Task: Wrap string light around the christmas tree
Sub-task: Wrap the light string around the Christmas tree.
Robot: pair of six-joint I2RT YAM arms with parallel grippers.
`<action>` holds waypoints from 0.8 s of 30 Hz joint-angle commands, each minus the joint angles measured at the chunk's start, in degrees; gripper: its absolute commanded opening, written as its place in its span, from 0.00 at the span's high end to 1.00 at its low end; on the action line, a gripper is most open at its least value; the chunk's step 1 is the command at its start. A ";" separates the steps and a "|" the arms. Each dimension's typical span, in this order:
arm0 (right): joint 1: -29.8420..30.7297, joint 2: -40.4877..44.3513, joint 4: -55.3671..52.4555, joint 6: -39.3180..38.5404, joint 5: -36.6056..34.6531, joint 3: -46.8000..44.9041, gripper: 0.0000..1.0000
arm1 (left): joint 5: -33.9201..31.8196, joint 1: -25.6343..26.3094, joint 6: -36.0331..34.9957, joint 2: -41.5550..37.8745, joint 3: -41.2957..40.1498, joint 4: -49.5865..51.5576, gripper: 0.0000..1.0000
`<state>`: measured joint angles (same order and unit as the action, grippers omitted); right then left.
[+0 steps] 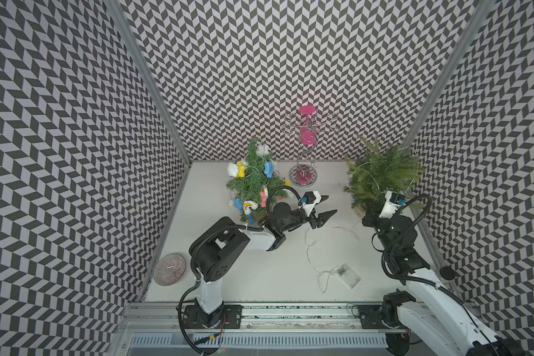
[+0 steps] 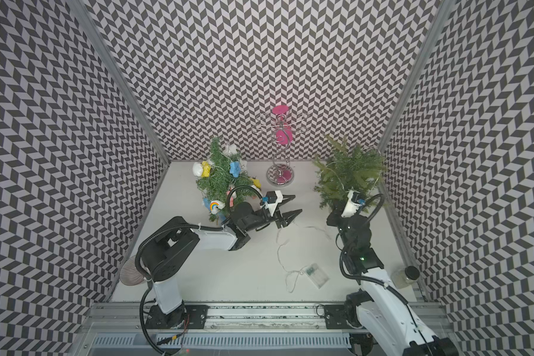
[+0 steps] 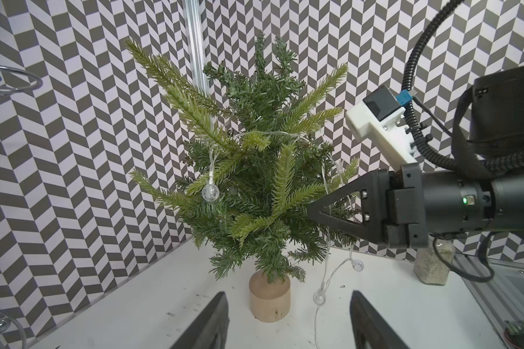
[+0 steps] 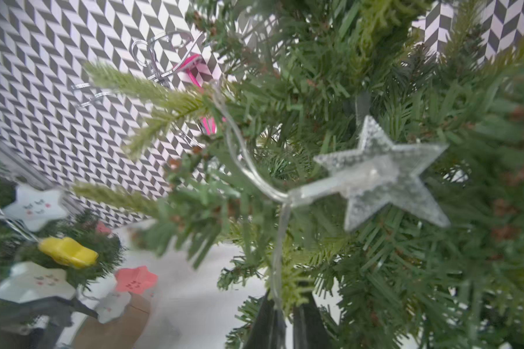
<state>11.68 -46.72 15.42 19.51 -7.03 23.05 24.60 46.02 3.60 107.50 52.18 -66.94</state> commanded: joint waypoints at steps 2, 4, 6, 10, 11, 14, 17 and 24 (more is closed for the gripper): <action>0.47 -1.85 0.17 -0.08 -3.79 1.77 0.45 | 1.05 -0.33 1.85 1.89 -0.04 -2.80 0.35; 0.75 -2.97 0.97 -0.25 -2.46 2.17 0.47 | 1.31 -0.39 2.21 2.54 0.20 -3.02 0.35; 1.65 -4.12 2.53 -0.53 -3.14 2.29 0.52 | 1.43 -0.33 2.17 2.97 0.29 -3.27 0.35; 2.27 -5.41 3.41 -1.50 -3.45 2.91 0.83 | 1.13 -0.61 2.12 2.94 -0.02 -3.46 0.35; 2.51 -4.81 3.16 -1.66 -3.57 2.97 0.91 | 1.15 -0.77 2.12 2.83 -0.14 -3.55 0.35; 2.78 -1.47 0.83 -0.84 -2.84 2.84 0.99 | 1.43 -1.39 2.79 2.71 -0.42 -4.20 0.35; 2.79 1.91 -0.43 -0.09 -0.86 2.87 1.00 | 2.28 -1.71 3.33 2.76 0.08 -3.82 0.35; 2.72 6.75 0.68 1.12 0.09 5.31 1.00 | 4.92 -0.76 2.82 3.32 1.07 -4.00 0.33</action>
<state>14.09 -41.45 13.76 19.73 -7.79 25.26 27.44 44.71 5.72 110.39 52.21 -68.97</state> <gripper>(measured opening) 0.045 0.663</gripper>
